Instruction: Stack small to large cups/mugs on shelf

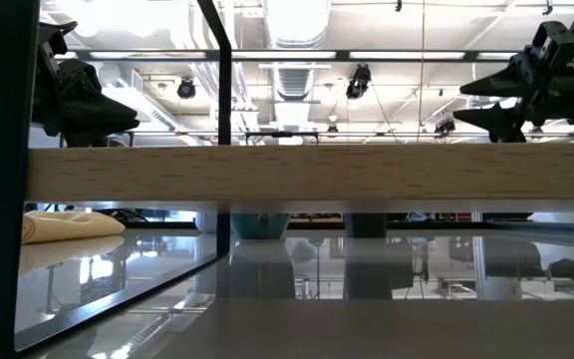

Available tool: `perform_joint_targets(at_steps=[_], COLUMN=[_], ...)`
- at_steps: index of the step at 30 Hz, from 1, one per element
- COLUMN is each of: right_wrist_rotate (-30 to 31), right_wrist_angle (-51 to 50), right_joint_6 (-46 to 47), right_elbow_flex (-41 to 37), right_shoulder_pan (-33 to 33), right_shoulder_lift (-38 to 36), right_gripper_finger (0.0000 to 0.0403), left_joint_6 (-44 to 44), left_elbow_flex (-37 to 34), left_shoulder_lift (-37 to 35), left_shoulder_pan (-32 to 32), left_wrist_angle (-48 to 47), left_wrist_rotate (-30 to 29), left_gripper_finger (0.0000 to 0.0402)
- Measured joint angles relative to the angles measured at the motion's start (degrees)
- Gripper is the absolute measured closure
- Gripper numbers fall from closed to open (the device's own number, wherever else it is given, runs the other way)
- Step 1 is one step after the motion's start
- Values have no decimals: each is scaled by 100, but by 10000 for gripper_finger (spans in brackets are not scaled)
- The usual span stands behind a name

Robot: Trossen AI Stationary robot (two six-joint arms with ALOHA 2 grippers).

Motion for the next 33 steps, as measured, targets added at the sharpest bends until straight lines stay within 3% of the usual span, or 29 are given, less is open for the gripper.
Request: perform_joint_targets(at_steps=[9,14,19,22,26,29,33], right_wrist_rotate=[-1,21,58,-306,-343,-99,657], right_wrist_angle=[15,86,774,1426,1992,2319,2813], right_joint_6=[89,1383,2780,3088,3389,3583,3554], right_elbow_flex=[0,0,0,0,0,0,0], right_shoulder_pan=[0,-2,0,0,-1,0,0], right_shoulder_lift=[0,2,19,25,26,26,27], right_gripper_finger=[220,220,220,220,220,220,220], left_joint_6=[0,0,0,0,0,0,0], left_elbow_flex=[0,0,0,0,0,0,0], left_shoulder_lift=[0,-4,1,-4,-6,0,-3], left_shoulder_pan=[-2,0,0,-2,0,-2,-2], left_wrist_angle=[0,0,2,3,3,2,0], left_wrist_rotate=[-1,-1,-1,-1,1,0,1], left_gripper_finger=[358,358,358,358,358,358,358])
